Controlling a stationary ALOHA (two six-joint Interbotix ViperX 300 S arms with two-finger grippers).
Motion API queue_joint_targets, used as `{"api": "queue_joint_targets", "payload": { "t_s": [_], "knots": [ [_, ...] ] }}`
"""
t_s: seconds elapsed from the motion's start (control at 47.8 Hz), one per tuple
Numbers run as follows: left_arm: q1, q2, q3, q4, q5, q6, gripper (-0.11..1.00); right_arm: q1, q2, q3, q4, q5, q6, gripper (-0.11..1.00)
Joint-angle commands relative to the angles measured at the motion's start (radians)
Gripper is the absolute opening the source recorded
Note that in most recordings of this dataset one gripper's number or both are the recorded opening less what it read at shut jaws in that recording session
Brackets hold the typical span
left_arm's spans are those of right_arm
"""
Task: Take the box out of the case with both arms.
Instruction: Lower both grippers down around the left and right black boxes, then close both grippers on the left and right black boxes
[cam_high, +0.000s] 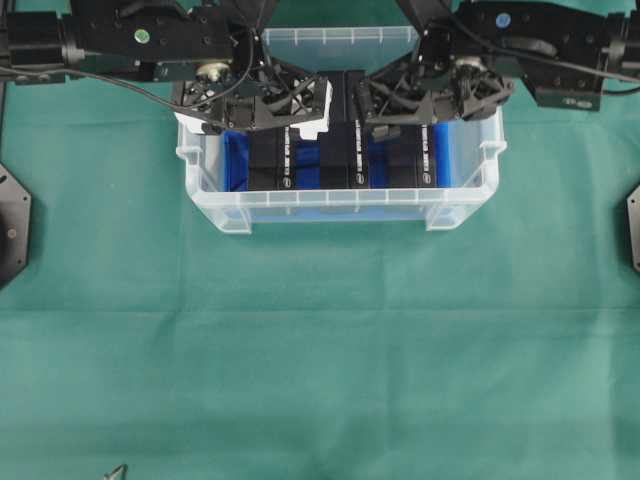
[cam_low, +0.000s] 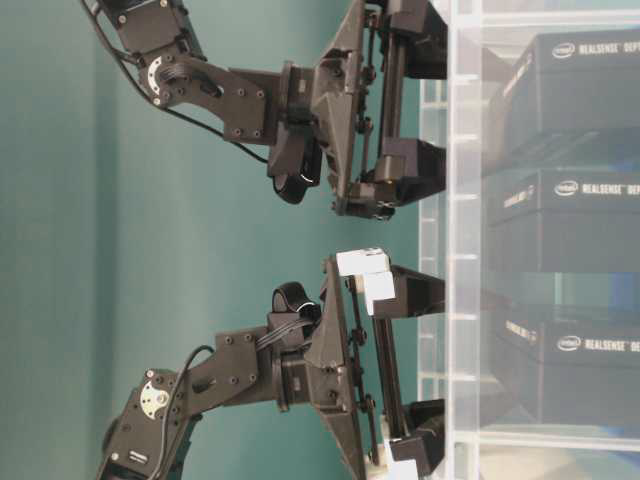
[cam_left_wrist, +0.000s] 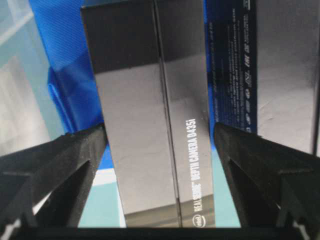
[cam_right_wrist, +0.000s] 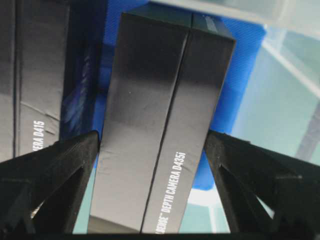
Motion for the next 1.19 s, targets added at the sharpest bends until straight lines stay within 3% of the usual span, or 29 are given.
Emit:
{"api": "queue_joint_targets", "payload": {
  "t_s": [0.0, 0.691, 0.775, 0.838, 0.88, 1.173],
  "knots": [
    [0.005, -0.006, 0.005, 0.003, 0.0, 0.002, 0.86, -0.005, -0.003, 0.021, -0.002, -0.017, 0.003, 0.95],
    [-0.005, -0.009, 0.032, -0.017, -0.005, 0.014, 0.85, -0.003, -0.003, 0.046, 0.006, -0.031, 0.003, 0.94],
    [-0.009, -0.02, 0.032, -0.017, 0.003, 0.014, 0.77, -0.005, -0.003, 0.043, 0.006, -0.023, 0.003, 0.87],
    [-0.009, -0.028, 0.032, -0.018, 0.011, 0.012, 0.65, -0.005, -0.003, 0.041, 0.006, -0.017, 0.003, 0.74],
    [-0.009, -0.035, 0.032, -0.018, 0.014, 0.012, 0.64, -0.005, -0.005, 0.038, 0.005, -0.015, 0.003, 0.65],
    [-0.009, -0.051, 0.031, -0.017, 0.014, 0.008, 0.64, -0.003, -0.012, 0.032, 0.0, -0.015, 0.003, 0.65]
  ]
}}
